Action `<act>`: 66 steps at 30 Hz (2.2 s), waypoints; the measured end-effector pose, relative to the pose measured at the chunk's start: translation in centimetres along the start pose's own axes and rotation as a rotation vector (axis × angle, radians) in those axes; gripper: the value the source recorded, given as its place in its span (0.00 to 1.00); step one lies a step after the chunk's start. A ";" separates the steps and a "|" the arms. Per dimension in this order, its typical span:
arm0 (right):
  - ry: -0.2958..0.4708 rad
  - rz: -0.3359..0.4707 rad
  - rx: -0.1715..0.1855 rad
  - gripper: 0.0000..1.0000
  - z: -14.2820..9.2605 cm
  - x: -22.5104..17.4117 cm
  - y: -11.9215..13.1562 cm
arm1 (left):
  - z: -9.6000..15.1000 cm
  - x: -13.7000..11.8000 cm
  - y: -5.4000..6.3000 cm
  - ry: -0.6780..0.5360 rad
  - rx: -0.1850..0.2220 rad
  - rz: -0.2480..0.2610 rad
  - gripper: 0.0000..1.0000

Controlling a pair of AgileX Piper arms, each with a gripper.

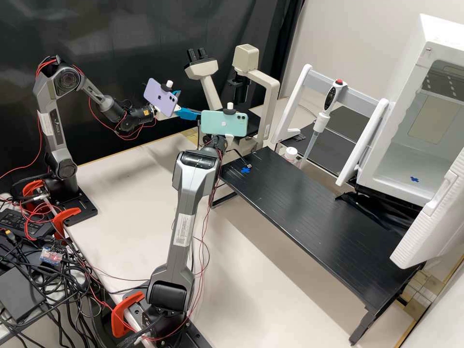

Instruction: Move the petri dish to the bench

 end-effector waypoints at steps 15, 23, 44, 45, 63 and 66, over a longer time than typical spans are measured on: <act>0.055 0.047 -0.020 0.00 -0.7 -4.5 1.8 | 0.0 0.0 0.0 0.000 0.000 0.000 1.00; 0.066 0.146 -0.050 0.00 0.2 -6.7 3.9 | 0.0 0.0 0.0 0.000 0.000 0.000 1.00; -0.045 0.177 -0.076 0.00 5.9 -16.3 3.1 | 0.0 0.0 0.0 0.000 0.000 0.000 1.00; -0.055 0.175 -0.079 0.00 6.3 -16.7 3.0 | 0.0 0.0 0.0 0.000 0.000 0.000 1.00; -0.050 0.191 -0.103 0.00 8.0 -21.4 0.9 | 0.0 0.0 0.0 0.000 0.000 0.000 1.00; -0.040 0.197 -0.111 0.00 8.2 -22.0 0.6 | 0.0 0.0 0.0 0.000 0.000 0.000 1.00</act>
